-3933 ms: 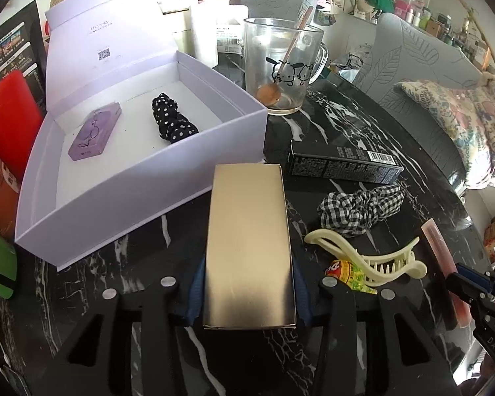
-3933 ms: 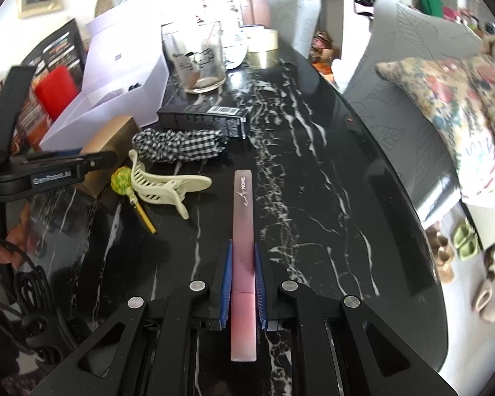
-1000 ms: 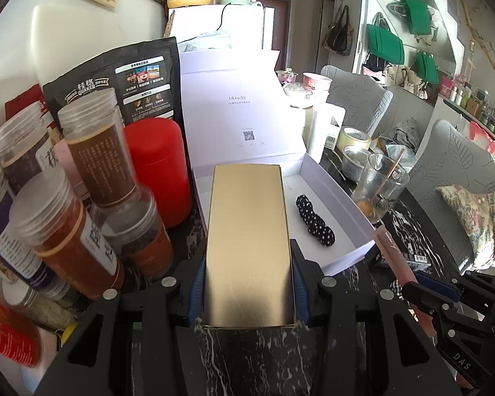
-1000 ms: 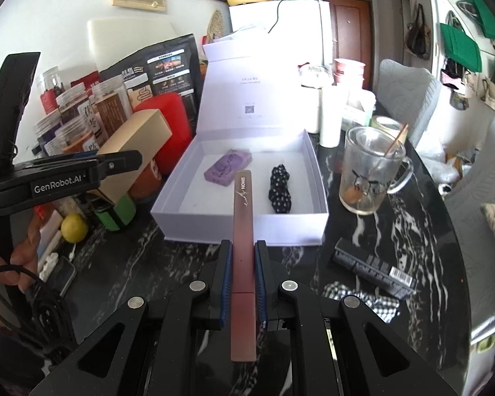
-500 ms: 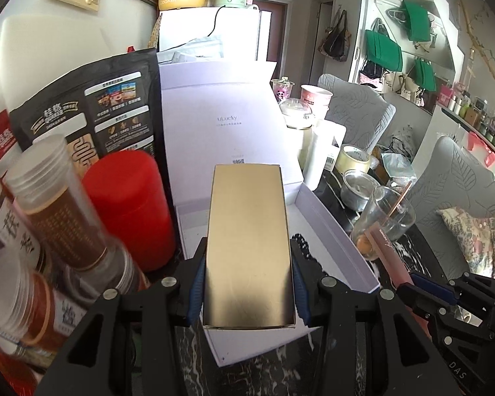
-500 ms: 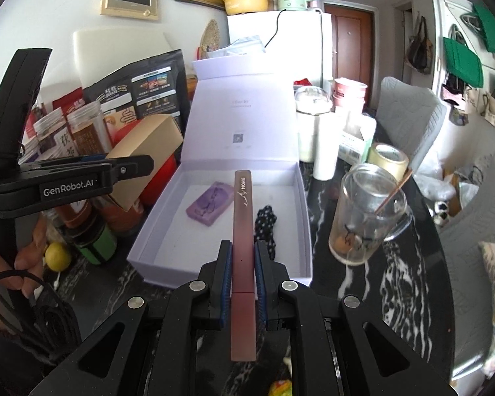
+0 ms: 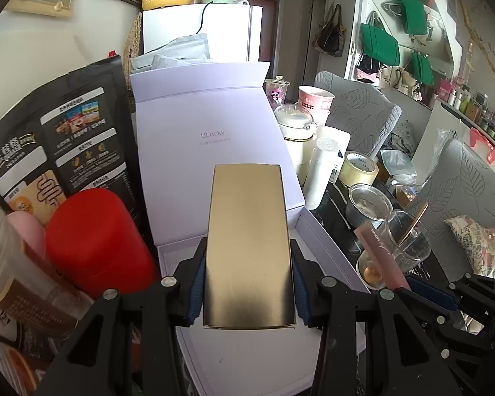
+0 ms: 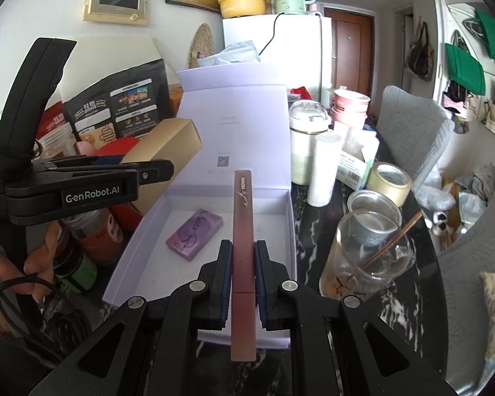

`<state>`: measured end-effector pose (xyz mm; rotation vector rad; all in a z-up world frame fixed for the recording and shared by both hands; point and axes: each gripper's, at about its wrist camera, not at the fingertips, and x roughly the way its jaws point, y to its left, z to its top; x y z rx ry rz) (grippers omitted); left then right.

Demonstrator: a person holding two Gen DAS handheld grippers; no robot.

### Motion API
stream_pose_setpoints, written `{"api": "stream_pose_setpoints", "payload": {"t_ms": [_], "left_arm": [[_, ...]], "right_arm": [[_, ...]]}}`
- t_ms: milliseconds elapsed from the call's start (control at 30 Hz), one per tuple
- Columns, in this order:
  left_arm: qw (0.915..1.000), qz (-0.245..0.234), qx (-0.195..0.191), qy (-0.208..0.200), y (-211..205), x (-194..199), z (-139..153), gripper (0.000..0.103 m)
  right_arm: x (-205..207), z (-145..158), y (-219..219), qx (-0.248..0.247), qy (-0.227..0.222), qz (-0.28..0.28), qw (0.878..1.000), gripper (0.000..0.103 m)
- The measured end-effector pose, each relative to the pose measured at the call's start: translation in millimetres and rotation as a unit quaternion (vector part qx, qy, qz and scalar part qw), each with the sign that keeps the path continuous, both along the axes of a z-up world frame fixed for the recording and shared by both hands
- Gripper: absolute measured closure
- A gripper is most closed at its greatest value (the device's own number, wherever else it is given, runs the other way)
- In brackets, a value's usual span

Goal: Organize rigid objects
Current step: 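Carry the gold box with the left tool while the right tool carries the comb to the lavender box, then open the left tool releasing the gold box while the right tool releases the comb in the box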

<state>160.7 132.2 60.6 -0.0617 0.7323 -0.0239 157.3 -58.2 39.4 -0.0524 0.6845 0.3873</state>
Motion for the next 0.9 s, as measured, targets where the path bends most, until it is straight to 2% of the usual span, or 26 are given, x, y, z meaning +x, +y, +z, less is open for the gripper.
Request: {"api": "stream_pose_setpoints", "payload": {"t_ms": [433, 700, 900], "left_arm": [[0.9983, -0.011, 0.010, 0.057, 10.7, 36.8, -38.4, 0.059], [0.9956, -0.007, 0.008, 0.093, 17.8, 49.9, -62.8, 0.059], [0.9919, -0.021, 0.026, 0.123, 12.7, 56.3, -80.8, 0.059]], "right_arm": [[38.2, -26.8, 10.1, 0.004, 0.023, -0.005, 1.000, 0.089], [48.2, -46.3, 14.6, 0.007, 0.044, -0.007, 0.999, 0.089], [50.8, -63.6, 15.4, -0.005, 0.061, -0.012, 0.998, 0.089]]}}
